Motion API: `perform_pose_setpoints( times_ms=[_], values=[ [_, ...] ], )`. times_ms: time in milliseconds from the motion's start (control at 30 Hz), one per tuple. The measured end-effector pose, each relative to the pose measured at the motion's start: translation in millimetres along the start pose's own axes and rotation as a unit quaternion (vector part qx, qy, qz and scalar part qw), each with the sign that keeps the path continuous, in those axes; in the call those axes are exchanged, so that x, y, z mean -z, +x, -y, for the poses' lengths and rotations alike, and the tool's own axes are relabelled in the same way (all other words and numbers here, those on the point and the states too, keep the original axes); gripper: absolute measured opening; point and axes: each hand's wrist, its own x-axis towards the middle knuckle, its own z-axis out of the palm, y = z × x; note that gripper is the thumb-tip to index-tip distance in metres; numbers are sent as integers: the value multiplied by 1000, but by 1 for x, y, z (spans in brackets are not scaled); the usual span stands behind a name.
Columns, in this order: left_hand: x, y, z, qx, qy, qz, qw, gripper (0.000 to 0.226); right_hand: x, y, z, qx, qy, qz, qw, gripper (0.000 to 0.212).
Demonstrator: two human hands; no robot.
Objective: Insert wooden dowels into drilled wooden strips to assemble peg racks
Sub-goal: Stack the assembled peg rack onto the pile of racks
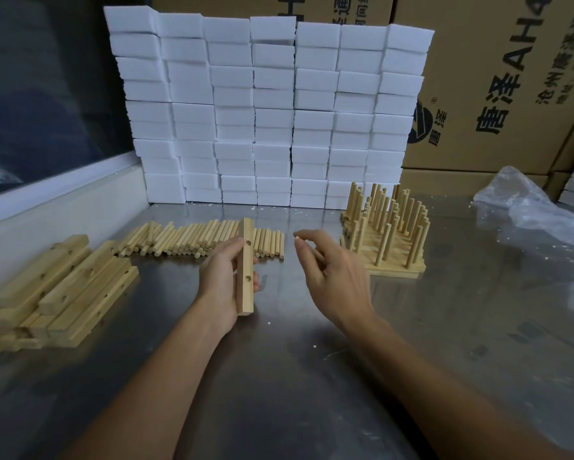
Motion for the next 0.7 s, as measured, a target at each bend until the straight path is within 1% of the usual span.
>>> perform_pose_setpoints(
  times_ms=[167,333,433,467,500,600,700],
  values=[
    [-3,-2,0,-16,7,20,1000,23,0,-4,1,-6,16,27,999,23],
    [-4,-4,1,-19,24,34,999,22,-3,-2,-2,-4,85,-1,996,13],
    [-5,-4,1,-19,23,33,999,19,-4,1,-2,-24,62,-19,998,10],
    [-5,-4,1,-19,22,32,999,19,-3,2,-1,-38,69,-21,997,8],
    [-5,-4,1,-19,20,32,999,18,-1,4,0,-54,100,-19,993,4],
    [-5,-4,0,-20,19,33,999,17,1,5,1,-112,187,-26,976,11],
    [-4,-4,0,-19,17,36,999,19,0,4,0,-204,234,-21,950,13]
  ],
)
